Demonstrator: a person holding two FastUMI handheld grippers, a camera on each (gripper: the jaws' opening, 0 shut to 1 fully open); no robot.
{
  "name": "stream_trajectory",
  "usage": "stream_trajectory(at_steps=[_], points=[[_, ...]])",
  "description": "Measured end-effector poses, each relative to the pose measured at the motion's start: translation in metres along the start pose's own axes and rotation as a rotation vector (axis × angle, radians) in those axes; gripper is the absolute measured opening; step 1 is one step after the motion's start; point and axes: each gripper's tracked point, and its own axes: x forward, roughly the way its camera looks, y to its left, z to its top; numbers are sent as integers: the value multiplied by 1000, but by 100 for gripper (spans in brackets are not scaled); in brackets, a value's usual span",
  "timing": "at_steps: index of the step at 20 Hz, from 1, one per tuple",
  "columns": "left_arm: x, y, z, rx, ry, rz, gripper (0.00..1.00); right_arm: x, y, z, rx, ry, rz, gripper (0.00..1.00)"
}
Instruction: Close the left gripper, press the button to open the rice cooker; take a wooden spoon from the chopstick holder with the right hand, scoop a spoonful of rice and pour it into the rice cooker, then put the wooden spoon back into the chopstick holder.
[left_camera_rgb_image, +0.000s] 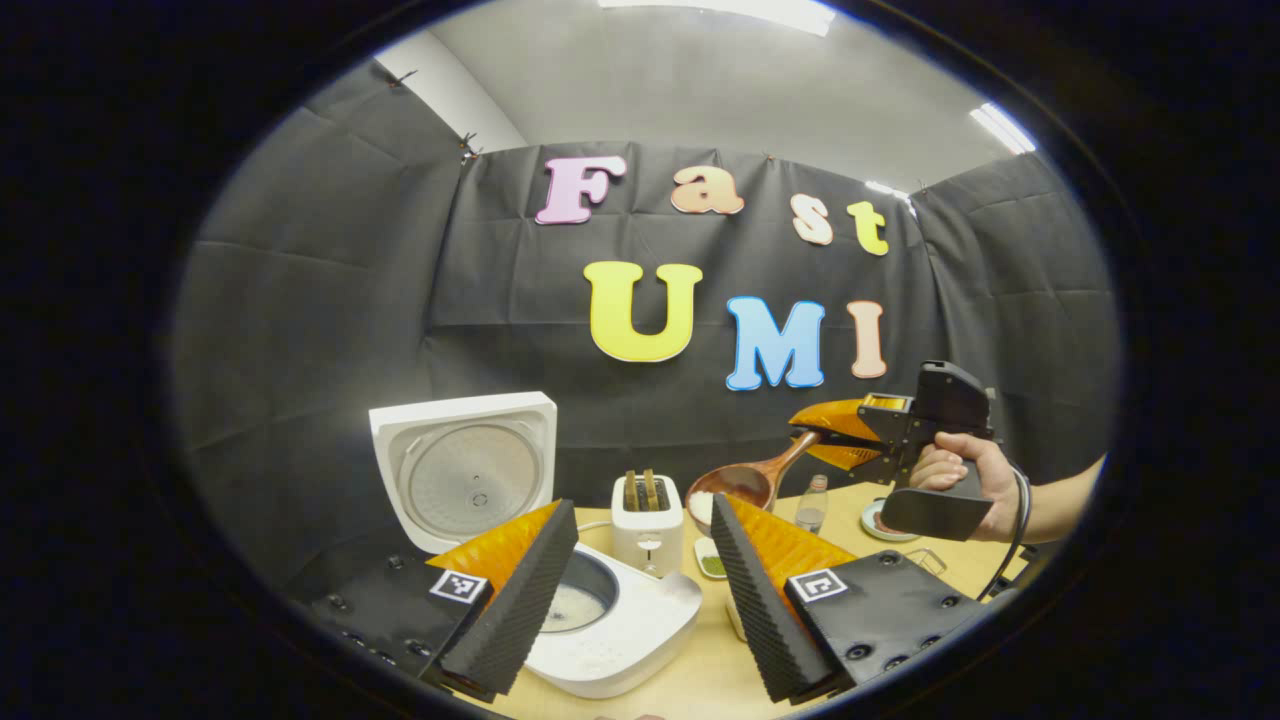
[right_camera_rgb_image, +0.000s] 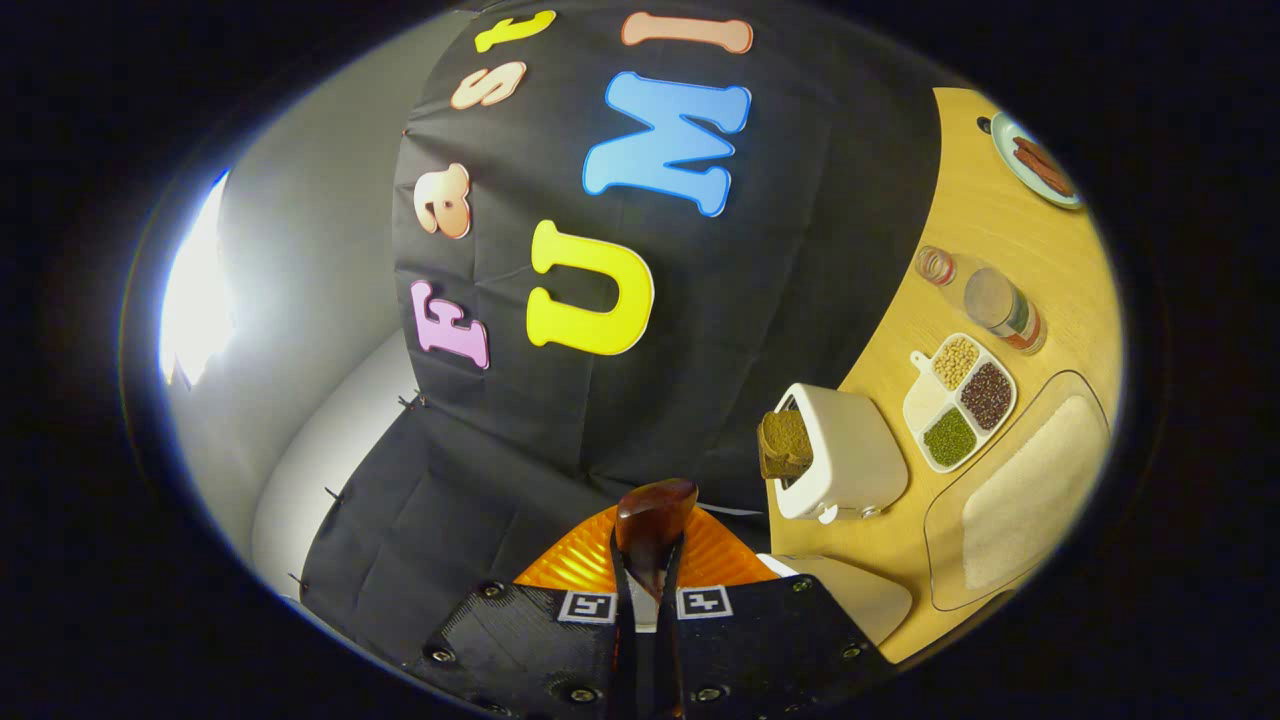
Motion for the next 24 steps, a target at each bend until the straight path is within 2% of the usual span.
stream_trajectory(at_steps=[7,12,24], points=[[-9,30,-3,-14,-7,49,94,50,12,-41,-85,97,10,7],[-10,36,-5,-8,-18,56,94,87,13,-63,-146,141,-4,7],[-12,51,-21,3,16,96,96,152,-12,-139,-536,301,-62,7]])
